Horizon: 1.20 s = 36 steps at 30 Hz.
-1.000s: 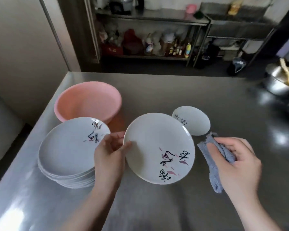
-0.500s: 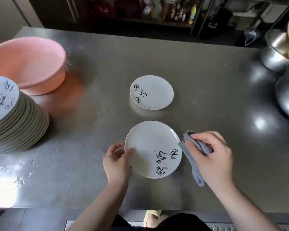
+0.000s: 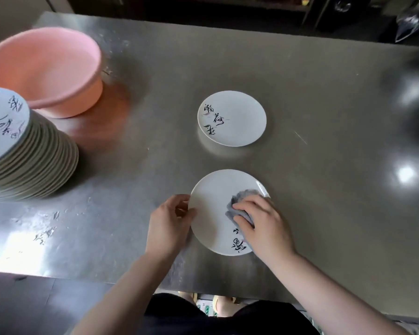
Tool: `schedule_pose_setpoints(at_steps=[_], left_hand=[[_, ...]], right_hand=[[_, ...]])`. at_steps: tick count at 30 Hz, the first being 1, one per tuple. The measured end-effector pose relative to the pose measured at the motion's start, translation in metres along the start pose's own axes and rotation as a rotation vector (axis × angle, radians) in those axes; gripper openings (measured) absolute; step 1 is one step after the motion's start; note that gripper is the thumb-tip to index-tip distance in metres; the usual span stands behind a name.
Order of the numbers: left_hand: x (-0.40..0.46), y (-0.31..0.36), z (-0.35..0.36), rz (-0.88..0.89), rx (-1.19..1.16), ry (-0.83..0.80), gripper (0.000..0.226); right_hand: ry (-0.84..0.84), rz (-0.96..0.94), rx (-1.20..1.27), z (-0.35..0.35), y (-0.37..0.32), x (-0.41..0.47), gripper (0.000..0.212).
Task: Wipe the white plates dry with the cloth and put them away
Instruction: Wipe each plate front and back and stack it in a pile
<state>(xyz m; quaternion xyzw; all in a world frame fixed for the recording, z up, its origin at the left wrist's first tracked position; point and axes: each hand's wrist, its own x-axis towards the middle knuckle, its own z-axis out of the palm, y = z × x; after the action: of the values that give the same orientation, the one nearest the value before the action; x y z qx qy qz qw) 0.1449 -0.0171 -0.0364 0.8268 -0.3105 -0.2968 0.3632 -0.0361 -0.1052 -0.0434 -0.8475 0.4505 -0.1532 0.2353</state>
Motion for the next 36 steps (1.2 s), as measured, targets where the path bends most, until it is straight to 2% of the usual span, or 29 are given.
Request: schedule_pose_setpoints(at_steps=[2, 5, 9, 11, 15, 18, 23, 27, 32, 36], left_hand=[[0.002, -0.001, 0.002, 0.008, 0.000, 0.015, 0.026], [0.003, -0.003, 0.004, 0.004, -0.038, 0.022, 0.031], [0.001, -0.003, 0.006, 0.019, -0.056, 0.027, 0.028], [0.002, -0.003, 0.006, 0.008, -0.073, 0.035, 0.030], [0.003, -0.001, 0.007, 0.016, -0.084, 0.037, 0.039], [0.005, 0.000, 0.005, 0.008, -0.051, 0.008, 0.034], [0.023, 0.004, -0.005, -0.006, 0.125, -0.061, 0.018], [0.052, 0.023, 0.002, 0.134, 0.230, 0.019, 0.023], [0.079, 0.038, 0.024, 0.205, 0.307, -0.169, 0.013], [0.078, 0.031, 0.021, 0.178, 0.339, -0.133, 0.014]], right_hand=[[0.048, 0.004, -0.067, 0.000, 0.000, 0.005, 0.022], [0.096, 0.017, -0.023, 0.008, -0.015, 0.030, 0.024], [-0.073, -0.232, 0.048, 0.024, -0.038, 0.021, 0.026], [-0.133, -0.281, 0.079, 0.018, -0.030, 0.001, 0.025], [-0.016, -0.163, 0.028, 0.000, -0.005, 0.002, 0.029], [0.062, -0.041, -0.011, 0.008, -0.018, 0.012, 0.029], [-0.078, -0.238, 0.026, 0.009, -0.029, 0.016, 0.027], [0.023, -0.234, 0.022, -0.001, -0.019, 0.061, 0.023], [-0.056, -0.200, -0.004, 0.009, -0.013, 0.074, 0.021], [0.033, -0.148, -0.035, 0.007, -0.006, 0.071, 0.020]])
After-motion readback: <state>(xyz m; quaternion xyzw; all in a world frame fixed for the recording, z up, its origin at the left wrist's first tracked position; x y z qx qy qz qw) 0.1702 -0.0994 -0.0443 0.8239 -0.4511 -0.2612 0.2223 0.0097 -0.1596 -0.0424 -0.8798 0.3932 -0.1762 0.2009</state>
